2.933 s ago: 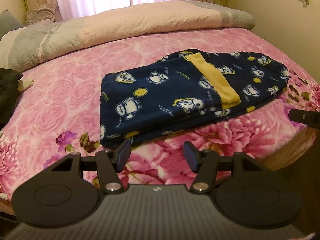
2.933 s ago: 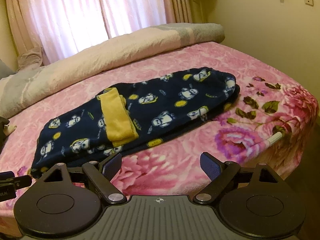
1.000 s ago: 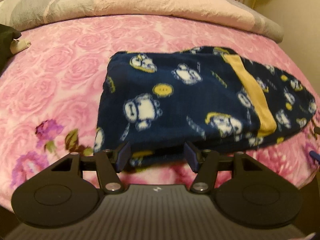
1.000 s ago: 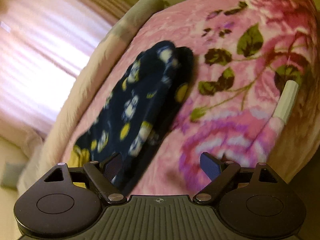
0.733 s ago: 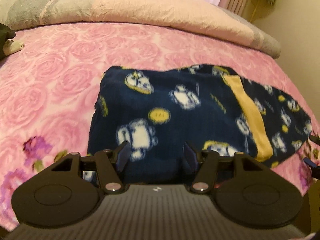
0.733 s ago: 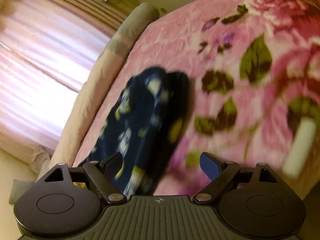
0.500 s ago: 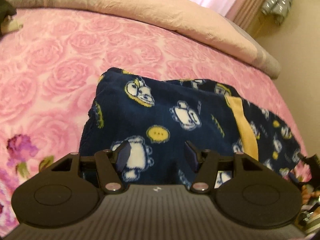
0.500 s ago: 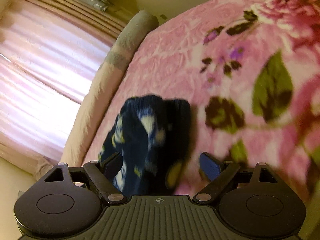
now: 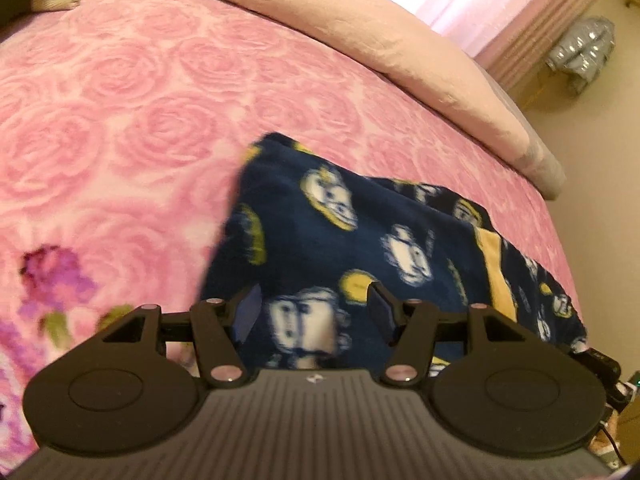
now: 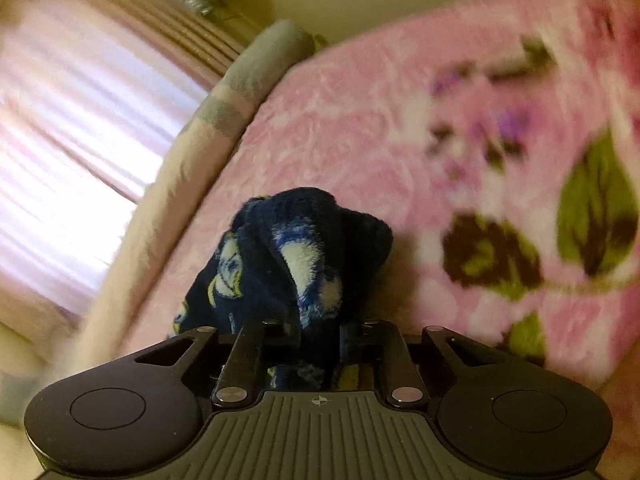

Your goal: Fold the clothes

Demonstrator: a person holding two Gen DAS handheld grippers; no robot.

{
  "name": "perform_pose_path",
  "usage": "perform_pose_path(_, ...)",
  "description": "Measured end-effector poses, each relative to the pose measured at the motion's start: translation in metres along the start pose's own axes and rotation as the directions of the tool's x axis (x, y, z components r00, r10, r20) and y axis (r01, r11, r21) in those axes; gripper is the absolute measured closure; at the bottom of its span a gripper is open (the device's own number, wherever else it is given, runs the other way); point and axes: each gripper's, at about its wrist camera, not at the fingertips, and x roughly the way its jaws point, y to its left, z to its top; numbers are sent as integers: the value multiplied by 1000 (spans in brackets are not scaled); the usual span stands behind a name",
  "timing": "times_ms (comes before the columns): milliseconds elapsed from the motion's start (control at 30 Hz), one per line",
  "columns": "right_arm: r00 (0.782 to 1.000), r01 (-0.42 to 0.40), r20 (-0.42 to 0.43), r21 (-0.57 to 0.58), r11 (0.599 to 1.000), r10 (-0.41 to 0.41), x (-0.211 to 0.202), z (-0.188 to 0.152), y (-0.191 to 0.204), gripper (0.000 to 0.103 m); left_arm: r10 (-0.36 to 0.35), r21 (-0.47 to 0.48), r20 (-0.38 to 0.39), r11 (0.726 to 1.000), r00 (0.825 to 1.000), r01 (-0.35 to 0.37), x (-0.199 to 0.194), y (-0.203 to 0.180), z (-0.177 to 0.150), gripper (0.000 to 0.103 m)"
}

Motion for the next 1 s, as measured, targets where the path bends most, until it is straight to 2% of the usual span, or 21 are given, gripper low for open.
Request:
perform_pose_path(33, 999, 34, 26, -73, 997, -32, -5, -2, 18, 89, 2, -5, 6, 1000, 1000, -2, -3, 4, 2, 48)
perform_pose_path(100, 994, 74, 99, -250, 966, -51, -14, -12, 61, 90, 8, -16, 20, 1000, 1000, -7, -8, 14, 6, 48)
perform_pose_path(200, 982, 85, 190, -503, 860, 14, -30, -40, 134, 90, 17, -51, 33, 999, 999, -15, -15, 32, 12, 48)
perform_pose_path(267, 973, 64, 208, -658, 750, 100, -39, -71, 185, 90, 23, -71, 37, 997, 999, -20, -18, 42, 14, 48)
perform_pose_path(367, 955, 12, 168, -846, 533, 245, -58, -141, 249, 90, 24, -100, 37, 995, 999, -20, -26, 58, 15, 48)
perform_pose_path(467, 937, -104, 17, -940, 325, 349, -73, -225, 287, 89, 26, -124, 34, 992, 999, -22, -33, 72, 15, 48)
perform_pose_path(500, 932, -137, -35, -955, 262, 360, -75, -252, 294, 89, 25, -132, 30, 991, 999, -21, -34, 75, 14, 48)
perform_pose_path(567, 937, -207, -164, -972, 113, 309, -63, -307, 302, 89, 19, -151, 18, 988, 1000, -16, -36, 82, 12, 48)
perform_pose_path(600, 947, -220, -199, -974, 58, 251, -53, -332, 301, 87, 16, -160, 12, 987, 1000, -14, -38, 85, 11, 48)
perform_pose_path(633, 955, -233, -228, -972, 5, 188, -43, -356, 299, 81, 9, -168, 6, 986, 1000, -8, -39, 87, 10, 48)
perform_pose_path(667, 961, -249, -252, -968, -45, 116, -32, -376, 295, 70, -1, -173, 1, 985, 1000, 1, -40, 88, 9, 48)
perform_pose_path(700, 967, -226, -233, -972, -69, 106, -28, -384, 289, 55, -14, -176, 0, 984, 1000, 14, -41, 89, 7, 48)
perform_pose_path(733, 972, -200, -209, -976, -90, 104, -25, -391, 284, 51, -29, -180, -2, 983, 1000, 28, -43, 90, 5, 48)
perform_pose_path(800, 973, -188, -197, -979, -82, 119, -33, -388, 281, 37, -64, -188, -6, 980, 998, 62, -43, 90, 2, 48)
perform_pose_path(900, 964, -220, -219, -975, -9, 152, -44, -362, 276, 35, -147, -211, -10, 967, 989, 141, -40, 84, 1, 48)
perform_pose_path(1000, 972, -192, -178, -978, 79, 153, -59, -340, 267, 35, -246, -240, -21, 942, 969, 233, -29, 75, 4, 47)
